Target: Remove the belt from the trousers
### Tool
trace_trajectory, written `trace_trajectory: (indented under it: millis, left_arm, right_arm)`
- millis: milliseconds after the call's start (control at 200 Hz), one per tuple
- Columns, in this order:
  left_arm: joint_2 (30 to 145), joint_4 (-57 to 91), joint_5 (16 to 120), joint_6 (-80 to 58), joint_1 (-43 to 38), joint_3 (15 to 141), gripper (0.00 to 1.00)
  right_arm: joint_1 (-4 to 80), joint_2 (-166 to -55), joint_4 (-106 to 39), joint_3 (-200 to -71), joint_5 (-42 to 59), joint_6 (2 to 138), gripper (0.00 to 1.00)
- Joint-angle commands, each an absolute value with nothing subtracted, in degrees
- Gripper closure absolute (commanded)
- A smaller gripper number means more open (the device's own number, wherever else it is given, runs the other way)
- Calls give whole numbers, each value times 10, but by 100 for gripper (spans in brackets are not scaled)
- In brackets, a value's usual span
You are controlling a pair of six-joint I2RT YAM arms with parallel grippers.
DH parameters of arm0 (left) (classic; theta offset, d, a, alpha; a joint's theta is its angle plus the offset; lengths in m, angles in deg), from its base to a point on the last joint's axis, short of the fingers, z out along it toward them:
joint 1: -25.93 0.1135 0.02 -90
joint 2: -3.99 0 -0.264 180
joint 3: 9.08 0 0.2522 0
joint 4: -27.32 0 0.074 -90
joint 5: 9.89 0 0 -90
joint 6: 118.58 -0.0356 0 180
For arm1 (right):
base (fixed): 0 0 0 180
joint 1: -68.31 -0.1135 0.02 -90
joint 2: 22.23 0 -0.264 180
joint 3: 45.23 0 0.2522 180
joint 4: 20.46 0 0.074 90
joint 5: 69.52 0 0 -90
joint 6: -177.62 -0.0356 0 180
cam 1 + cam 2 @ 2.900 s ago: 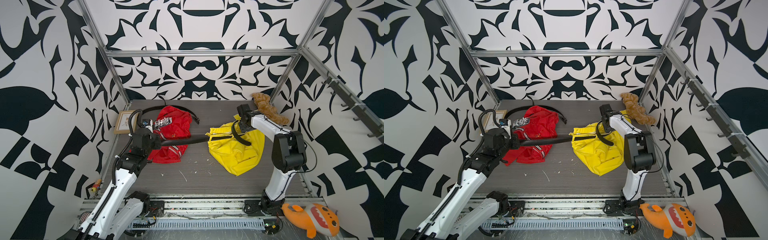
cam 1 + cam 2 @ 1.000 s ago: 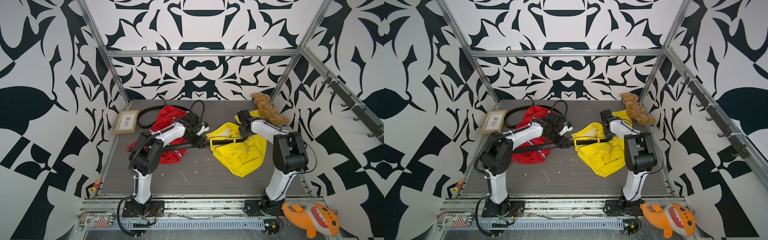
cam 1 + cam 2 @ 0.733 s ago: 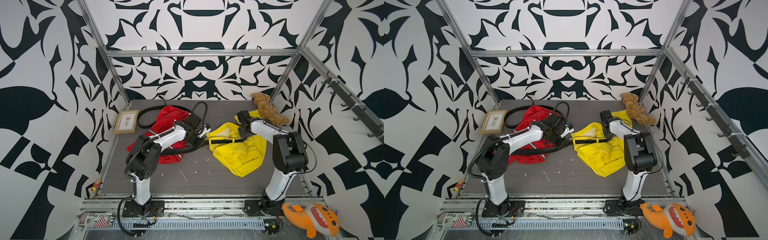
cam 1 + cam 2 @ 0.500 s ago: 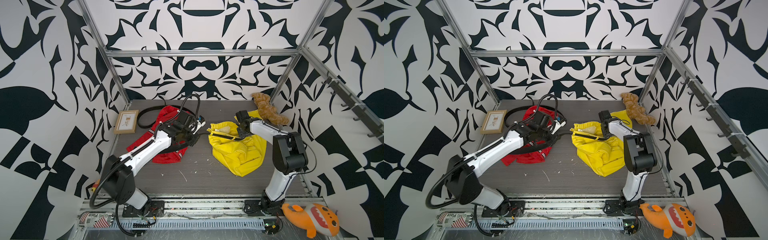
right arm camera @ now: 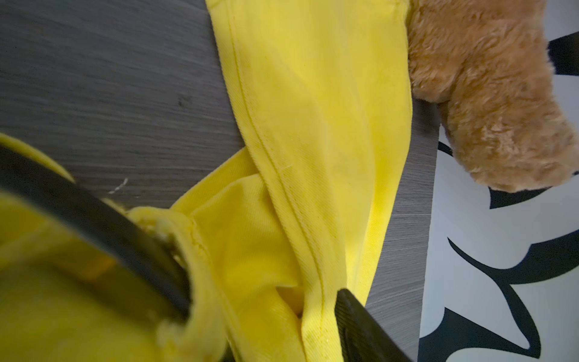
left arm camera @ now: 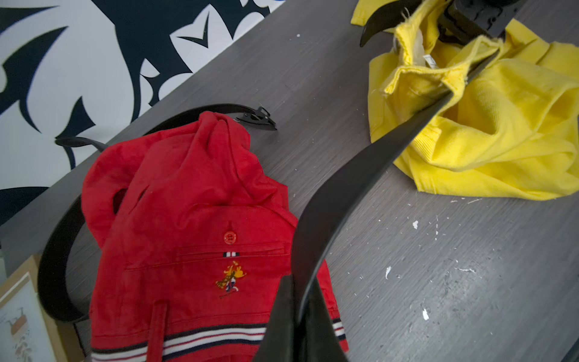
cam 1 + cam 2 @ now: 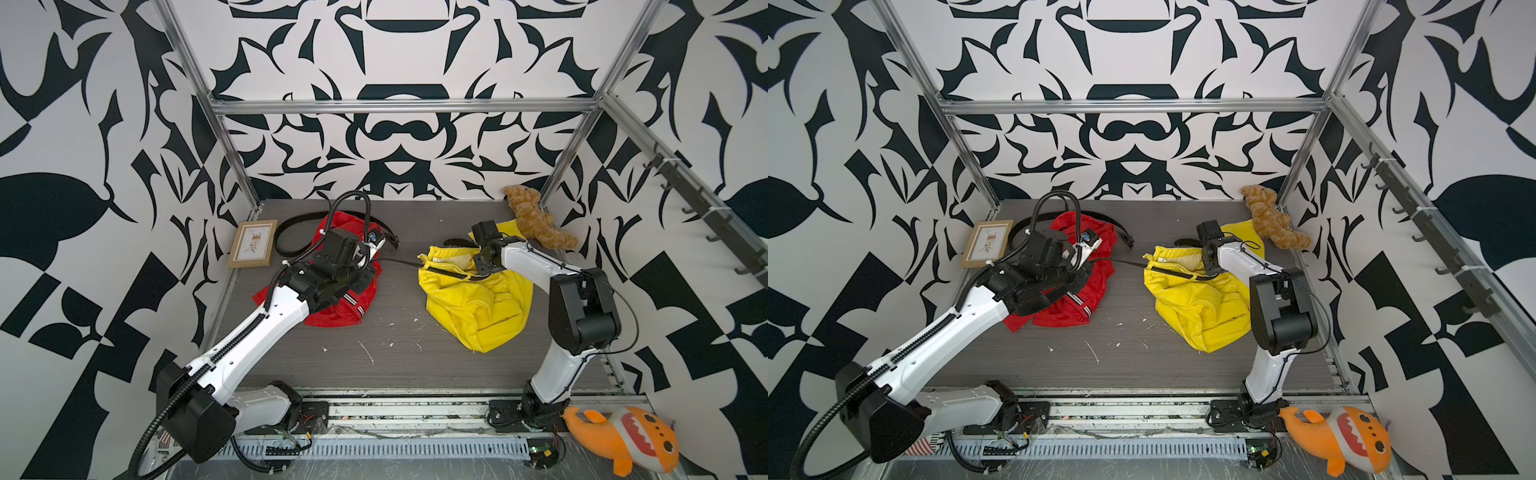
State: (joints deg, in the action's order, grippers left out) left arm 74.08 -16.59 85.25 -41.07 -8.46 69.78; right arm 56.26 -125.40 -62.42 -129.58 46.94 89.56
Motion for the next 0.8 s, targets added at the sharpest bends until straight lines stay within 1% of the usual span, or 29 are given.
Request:
trace_trajectory:
  millis: [0, 370, 580, 790]
  left_arm:
    - [712, -139, 904, -401, -55, 697, 100]
    - [660, -128, 977, -348, 16, 666, 100]
    - [635, -124, 979, -327, 67, 656, 100]
    - [638, -142, 1007, -304, 106, 659, 100]
  right_arm:
    - [577, -1241, -624, -1290, 513, 902, 34]
    - [587, -1237, -615, -1277, 523, 903, 34]
    - [598, -1231, -617, -1280, 525, 903, 33]
    - [609, -1225, -622, -1278, 530, 903, 33]
